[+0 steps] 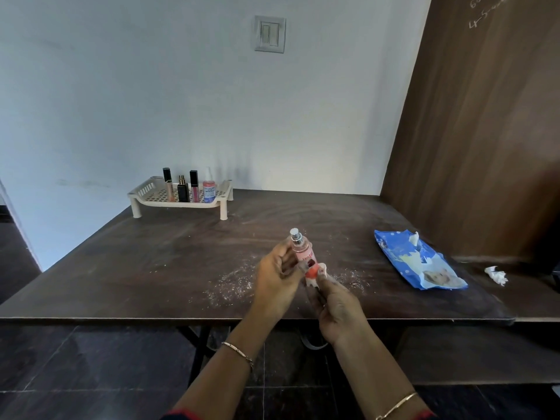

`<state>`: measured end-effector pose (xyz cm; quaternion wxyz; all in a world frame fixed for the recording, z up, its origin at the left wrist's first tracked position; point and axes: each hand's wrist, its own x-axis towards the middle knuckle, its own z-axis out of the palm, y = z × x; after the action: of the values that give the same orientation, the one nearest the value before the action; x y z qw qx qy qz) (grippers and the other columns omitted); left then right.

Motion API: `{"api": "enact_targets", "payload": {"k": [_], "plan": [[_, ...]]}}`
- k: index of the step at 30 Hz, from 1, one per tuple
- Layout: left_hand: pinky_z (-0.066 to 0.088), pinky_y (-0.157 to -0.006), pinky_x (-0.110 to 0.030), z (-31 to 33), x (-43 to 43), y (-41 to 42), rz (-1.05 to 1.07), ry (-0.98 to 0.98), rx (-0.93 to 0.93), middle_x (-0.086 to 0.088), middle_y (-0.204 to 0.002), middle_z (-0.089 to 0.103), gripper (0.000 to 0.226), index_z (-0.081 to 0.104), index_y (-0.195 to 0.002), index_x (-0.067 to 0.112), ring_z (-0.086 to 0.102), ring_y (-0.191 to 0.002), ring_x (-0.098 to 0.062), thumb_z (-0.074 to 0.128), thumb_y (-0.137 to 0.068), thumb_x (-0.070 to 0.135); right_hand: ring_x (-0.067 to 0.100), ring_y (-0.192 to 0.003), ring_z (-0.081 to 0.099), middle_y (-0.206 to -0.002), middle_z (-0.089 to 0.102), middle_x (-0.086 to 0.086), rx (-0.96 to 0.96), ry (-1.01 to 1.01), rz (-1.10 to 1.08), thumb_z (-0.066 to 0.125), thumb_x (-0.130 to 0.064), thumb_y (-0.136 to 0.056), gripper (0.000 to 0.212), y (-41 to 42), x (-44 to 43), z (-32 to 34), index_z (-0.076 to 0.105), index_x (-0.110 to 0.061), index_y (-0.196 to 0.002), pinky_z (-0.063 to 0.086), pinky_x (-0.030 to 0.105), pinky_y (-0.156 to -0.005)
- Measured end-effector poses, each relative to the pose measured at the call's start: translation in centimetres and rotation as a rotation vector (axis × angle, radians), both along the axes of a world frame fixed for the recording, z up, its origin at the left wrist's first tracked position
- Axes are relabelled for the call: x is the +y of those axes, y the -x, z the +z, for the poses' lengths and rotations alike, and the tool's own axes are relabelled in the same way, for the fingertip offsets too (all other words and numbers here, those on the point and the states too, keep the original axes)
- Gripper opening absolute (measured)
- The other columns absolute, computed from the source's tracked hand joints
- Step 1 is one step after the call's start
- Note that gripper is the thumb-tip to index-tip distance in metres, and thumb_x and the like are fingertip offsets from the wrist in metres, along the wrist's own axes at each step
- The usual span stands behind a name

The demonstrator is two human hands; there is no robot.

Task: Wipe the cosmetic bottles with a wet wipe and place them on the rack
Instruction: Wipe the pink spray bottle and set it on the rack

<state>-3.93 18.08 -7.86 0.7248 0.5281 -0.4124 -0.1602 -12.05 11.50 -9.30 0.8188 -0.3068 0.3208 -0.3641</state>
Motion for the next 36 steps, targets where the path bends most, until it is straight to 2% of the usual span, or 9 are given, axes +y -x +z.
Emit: {"api": "enact_targets", "payload": {"k": [8, 14, 18, 23, 26, 28, 32, 34, 36], "plan": [[0.052, -0.087, -0.019, -0.1, 0.5, 0.1, 0.036, -0.024, -0.027, 0.003, -0.106, 0.070, 0.044, 0.057, -0.121, 0.008, 0.067, -0.098, -0.004, 0.064, -0.081, -0.008, 0.007, -0.054, 0.063, -0.059, 0.070, 0.000, 0.005, 0.049, 0.010, 0.056, -0.006, -0.092, 0.016, -0.6, 0.8, 0.4, 0.068, -0.006, -0.081, 0.053, 0.015, -0.050], [0.056, -0.082, -0.033, -0.1, 0.9, -0.3, 0.278, -0.140, -0.401, 0.001, -0.097, 0.072, 0.047, 0.049, -0.122, 0.040, 0.068, -0.088, -0.015, 0.063, -0.078, 0.031, 0.008, -0.051, 0.053, -0.056, 0.065, 0.000, 0.190, 0.200, 0.045, 0.068, -0.008, -0.084, 0.007, 0.5, 1.1, 0.7, 0.067, -0.008, -0.076, 0.047, 0.018, -0.051], [0.055, -0.078, -0.030, 0.1, 1.0, -1.4, 0.331, -0.182, -0.415, 0.009, -0.093, 0.066, 0.039, 0.066, -0.114, 0.028, 0.063, -0.084, -0.006, 0.075, -0.076, 0.026, 0.006, -0.059, 0.059, -0.079, 0.068, 0.006, 0.149, 0.410, -0.168, 0.064, -0.005, -0.088, 0.012, 1.0, 0.0, 2.6, 0.062, -0.004, -0.099, 0.050, 0.013, -0.052], [0.047, -0.060, -0.011, 0.5, 1.0, -1.2, 0.399, -0.248, -0.462, 0.016, -0.074, 0.060, 0.023, 0.072, -0.089, 0.027, 0.058, -0.069, -0.001, 0.080, -0.069, 0.034, 0.013, -0.085, 0.062, -0.097, 0.067, 0.001, 0.422, 1.199, -0.493, 0.057, -0.001, -0.087, 0.021, 0.8, -0.9, 4.2, 0.061, -0.019, -0.098, 0.052, 0.029, -0.080], [0.046, -0.056, -0.021, 0.6, 0.7, -0.9, 0.431, -0.254, -0.431, 0.006, -0.065, 0.059, 0.021, 0.065, -0.068, 0.016, 0.057, -0.061, -0.010, 0.078, -0.067, 0.033, 0.017, -0.088, 0.060, -0.101, 0.063, 0.001, 0.520, 1.855, -0.453, 0.048, 0.000, -0.077, 0.035, 0.6, -0.6, 3.7, 0.065, -0.017, -0.103, 0.050, 0.028, -0.075], [0.047, -0.056, -0.023, 0.7, 0.7, -0.9, 0.423, -0.253, -0.389, 0.003, -0.063, 0.060, 0.019, 0.064, -0.066, 0.017, 0.058, -0.061, -0.012, 0.077, -0.068, 0.030, 0.027, -0.086, 0.064, -0.104, 0.064, 0.007, 0.661, 2.056, -0.456, 0.043, -0.008, -0.079, 0.037, 0.5, -0.4, 3.0, 0.067, -0.014, -0.107, 0.055, 0.034, -0.062], [0.050, -0.059, -0.015, 0.9, 1.4, -0.6, 0.334, -0.239, -0.266, 0.008, -0.067, 0.069, 0.012, 0.069, -0.076, 0.028, 0.063, -0.062, -0.003, 0.079, -0.071, 0.027, 0.013, -0.090, 0.064, -0.099, 0.067, 0.005, 0.536, 1.967, -0.464, 0.046, -0.001, -0.078, 0.037, 0.7, -0.7, 2.2, 0.072, -0.009, -0.103, 0.051, 0.019, -0.074], [0.051, -0.061, -0.013, 1.2, 1.8, -0.5, 0.265, -0.213, -0.162, 0.007, -0.070, 0.072, 0.012, 0.072, -0.080, 0.024, 0.065, -0.062, 0.000, 0.080, -0.072, 0.020, -0.002, -0.086, 0.060, -0.093, 0.067, -0.002, 0.440, 1.699, -0.414, 0.053, 0.008, -0.079, 0.031, 0.3, -0.7, 2.5, 0.073, -0.007, -0.096, 0.046, 0.009, -0.076], [0.053, -0.065, -0.014, 1.8, 2.3, -0.5, 0.194, -0.193, -0.138, 0.003, -0.074, 0.074, 0.014, 0.074, -0.085, 0.018, 0.068, -0.068, -0.004, 0.080, -0.073, 0.015, -0.006, -0.079, 0.063, -0.086, 0.069, -0.006, 0.361, 1.314, -0.272, 0.056, 0.013, -0.081, 0.028, -0.2, -0.6, 3.2, 0.073, -0.007, -0.091, 0.050, 0.015, -0.072]]}}
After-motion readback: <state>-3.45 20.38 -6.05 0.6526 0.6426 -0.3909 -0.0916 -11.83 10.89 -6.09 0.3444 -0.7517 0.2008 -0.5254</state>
